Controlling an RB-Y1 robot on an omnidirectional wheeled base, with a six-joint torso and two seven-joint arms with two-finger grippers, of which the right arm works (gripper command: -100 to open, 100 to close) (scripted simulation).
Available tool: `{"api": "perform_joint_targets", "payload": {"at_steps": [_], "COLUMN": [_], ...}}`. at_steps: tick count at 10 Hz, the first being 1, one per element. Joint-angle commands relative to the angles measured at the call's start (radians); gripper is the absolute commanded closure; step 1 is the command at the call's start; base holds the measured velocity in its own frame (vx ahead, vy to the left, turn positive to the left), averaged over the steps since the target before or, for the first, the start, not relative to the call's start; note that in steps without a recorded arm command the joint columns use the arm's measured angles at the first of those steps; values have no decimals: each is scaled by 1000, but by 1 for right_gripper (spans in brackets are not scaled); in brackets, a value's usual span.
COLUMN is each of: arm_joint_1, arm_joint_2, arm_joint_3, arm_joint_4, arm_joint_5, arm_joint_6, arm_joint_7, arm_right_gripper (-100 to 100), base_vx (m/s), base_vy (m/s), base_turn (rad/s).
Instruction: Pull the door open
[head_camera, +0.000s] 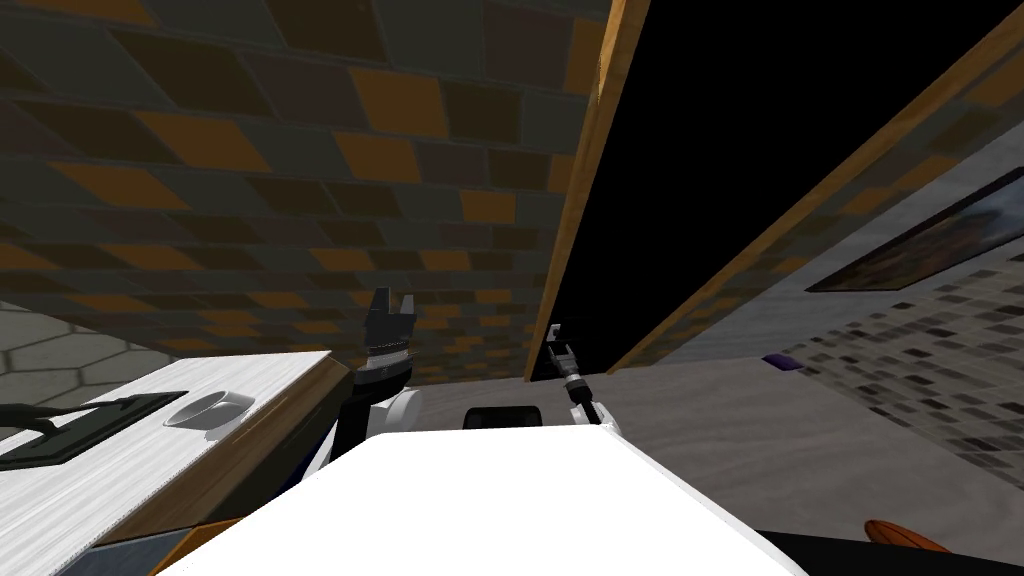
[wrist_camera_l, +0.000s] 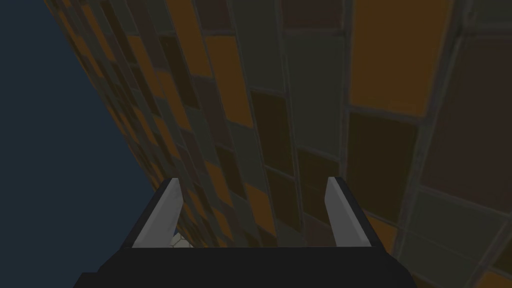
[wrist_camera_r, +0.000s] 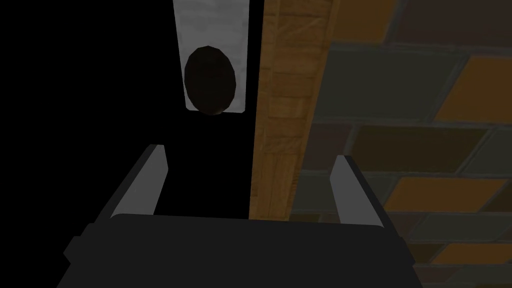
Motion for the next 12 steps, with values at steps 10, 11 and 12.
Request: {"api": "perform_joint_targets", "payload": {"at_steps": [10,11,12], "arm_joint_1": [37,37,37], "arm_joint_2": [-43,-43,-43], "arm_joint_3": [49,49,49], "arm_joint_4": [-15,-15,-15], "arm_joint_5": [-168,-168,-168], "arm_joint_6": [18,18,18], "arm_joint_7": [60,60,60], "arm_right_gripper": [-100,100,100], "base_vx": [94,-10,-27], "base_vy": [-14,2,-2], "base_turn": [69,-2,-21]}}
